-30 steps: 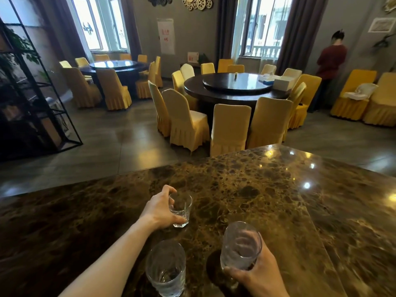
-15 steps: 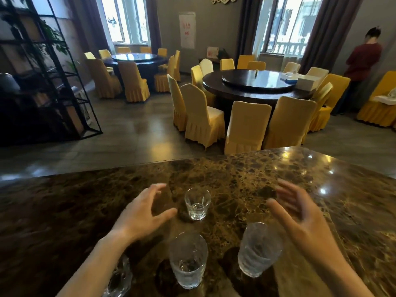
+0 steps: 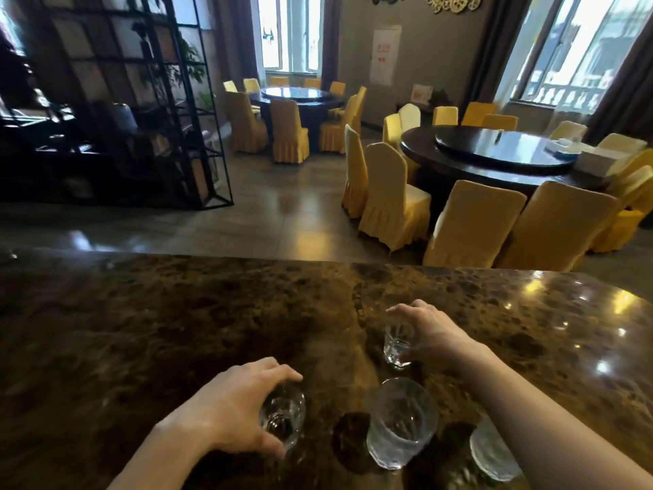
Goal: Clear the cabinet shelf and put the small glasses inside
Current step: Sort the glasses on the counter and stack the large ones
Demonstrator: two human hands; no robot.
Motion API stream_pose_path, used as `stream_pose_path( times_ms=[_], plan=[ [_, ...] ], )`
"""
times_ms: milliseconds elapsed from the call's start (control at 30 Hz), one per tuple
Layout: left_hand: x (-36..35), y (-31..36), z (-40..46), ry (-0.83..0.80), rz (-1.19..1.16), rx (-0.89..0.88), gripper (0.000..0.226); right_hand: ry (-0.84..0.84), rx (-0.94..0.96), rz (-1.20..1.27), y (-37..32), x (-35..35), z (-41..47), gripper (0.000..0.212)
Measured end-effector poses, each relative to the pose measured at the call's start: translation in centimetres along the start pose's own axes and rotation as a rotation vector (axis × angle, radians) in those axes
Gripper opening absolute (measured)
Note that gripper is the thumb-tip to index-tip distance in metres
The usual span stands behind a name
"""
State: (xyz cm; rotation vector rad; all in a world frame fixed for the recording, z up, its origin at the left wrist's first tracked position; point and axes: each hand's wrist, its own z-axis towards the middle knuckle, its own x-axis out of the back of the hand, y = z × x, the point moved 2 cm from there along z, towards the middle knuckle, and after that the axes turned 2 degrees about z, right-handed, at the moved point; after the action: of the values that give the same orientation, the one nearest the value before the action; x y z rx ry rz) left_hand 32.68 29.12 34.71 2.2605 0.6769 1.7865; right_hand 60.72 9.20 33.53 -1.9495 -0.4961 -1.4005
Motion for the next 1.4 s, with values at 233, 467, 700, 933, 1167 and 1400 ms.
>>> stream_pose_path(
  times_ms=[233,467,700,933,1167,1400],
  plan=[
    [-1.5,0.4,0.6,0.049,0.022,-0.047,0.086,-0.014,0.168,-0.061,-7.4,1.2,1.2,0.092],
    [-2.4,1.7,0.9,0.014,0.047,-0.099,0.087,-0.047,0.325,-0.03,-15.2,-2.6,3.4,0.09],
    [-2.3,1.6,0.9,0.022,0.055,-0.112,0.087,-0.072,0.362,-0.034,-16.2,-5.5,4.2,0.095],
    [-1.2,2.4,0.1,0.086,0.101,-0.117,0.092,-0.027,0.34,0.055,-15.9,-0.7,0.4,0.093],
    [1.5,10.7,2.4,0.324,-0.016,-0.371,0.092,0.09,0.2,0.056,-1.8,8.2,-14.0,0.083],
    [-2.5,14.3,5.7,0.216,0.187,-0.384,0.093,-0.112,0.13,-0.02,5.6,6.0,-19.1,0.09]
  ],
)
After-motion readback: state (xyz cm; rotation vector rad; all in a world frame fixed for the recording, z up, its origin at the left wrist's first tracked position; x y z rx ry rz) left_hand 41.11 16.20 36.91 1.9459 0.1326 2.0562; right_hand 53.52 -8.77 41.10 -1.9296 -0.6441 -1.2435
